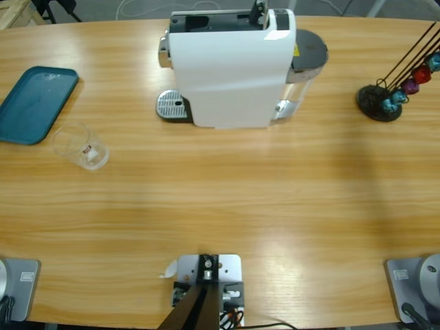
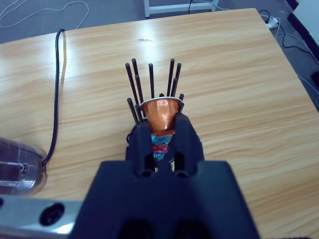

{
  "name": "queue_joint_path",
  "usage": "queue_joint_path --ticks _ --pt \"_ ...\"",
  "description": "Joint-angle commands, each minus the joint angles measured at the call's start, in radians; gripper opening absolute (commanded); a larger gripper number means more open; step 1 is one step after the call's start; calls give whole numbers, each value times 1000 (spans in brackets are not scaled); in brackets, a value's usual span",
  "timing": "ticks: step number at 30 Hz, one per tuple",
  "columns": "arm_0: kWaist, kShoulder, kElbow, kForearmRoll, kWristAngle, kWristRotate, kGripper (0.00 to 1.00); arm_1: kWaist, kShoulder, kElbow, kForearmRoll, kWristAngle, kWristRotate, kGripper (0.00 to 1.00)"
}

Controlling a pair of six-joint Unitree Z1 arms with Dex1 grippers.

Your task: Pour coffee

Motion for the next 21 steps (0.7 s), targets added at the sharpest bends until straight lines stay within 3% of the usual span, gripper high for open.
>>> queue_joint_path --ticks 1,21 --pt "-12 23 36 -10 -9 13 623 -10 28 19 -12 -21 -22 0" --pt "-18 26 38 -14 -9 13 623 10 -45 -45 40 -15 -69 0"
